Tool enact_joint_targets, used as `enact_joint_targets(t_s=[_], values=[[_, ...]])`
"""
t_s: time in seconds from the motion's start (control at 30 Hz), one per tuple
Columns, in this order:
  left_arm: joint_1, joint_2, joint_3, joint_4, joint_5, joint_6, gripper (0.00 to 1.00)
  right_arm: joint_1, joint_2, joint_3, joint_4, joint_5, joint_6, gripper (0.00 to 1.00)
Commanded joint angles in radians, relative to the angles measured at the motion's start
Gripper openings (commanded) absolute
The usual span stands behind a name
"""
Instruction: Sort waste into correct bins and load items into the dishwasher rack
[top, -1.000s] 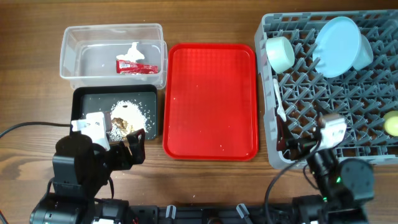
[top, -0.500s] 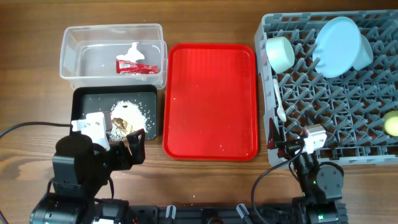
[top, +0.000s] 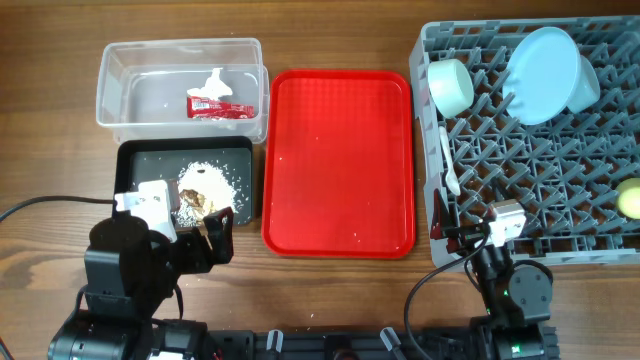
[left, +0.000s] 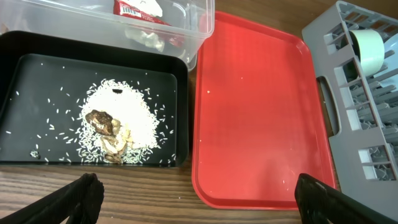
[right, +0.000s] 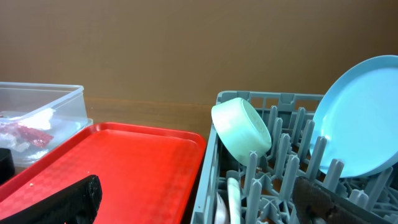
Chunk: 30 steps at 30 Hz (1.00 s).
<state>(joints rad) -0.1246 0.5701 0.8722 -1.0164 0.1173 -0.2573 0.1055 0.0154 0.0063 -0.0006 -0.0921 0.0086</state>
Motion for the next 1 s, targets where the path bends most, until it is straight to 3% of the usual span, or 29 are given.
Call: enact_joint_targets(t_s=[0.0, 0.2, 0.37, 0.53, 0.73, 0.83, 0.97], values=[[-0.005, -0.006, -0.009, 0.003, -0.006, -0.012, 1.0, -0.005, -0.008, -0.001, 0.003, 0.017, -0.006, 1.0], [-0.006, -0.015, -0.009, 0.001, -0.006, -0.012, 1.0, -0.005, -0.008, -0.001, 0.003, 0.017, -0.006, 1.0], [-0.006, -0.121, -0.056, 0.039, -0.053, -0.011, 1.0, -0.005, -0.008, -0.001, 0.003, 0.017, -0.006, 1.0], [0.007, -0.313, -0.344, 0.317, -0.092, -0.012, 1.0, -0.005, -0.008, -0.001, 0.003, 0.017, -0.006, 1.0], [0.025, -0.529, -0.753, 0.875, -0.07, -0.012, 1.0, -0.005, -0.008, -0.001, 0.003, 0.017, -0.006, 1.0], [0.025, -0.568, -0.864, 1.088, -0.07, 0.029, 1.0, -0.005, -0.008, -0.001, 0.003, 0.017, -0.006, 1.0], [0.025, -0.567, -0.866, 1.033, -0.047, 0.128, 1.0, -0.005, -0.008, -0.001, 0.003, 0.017, -0.006, 1.0]])
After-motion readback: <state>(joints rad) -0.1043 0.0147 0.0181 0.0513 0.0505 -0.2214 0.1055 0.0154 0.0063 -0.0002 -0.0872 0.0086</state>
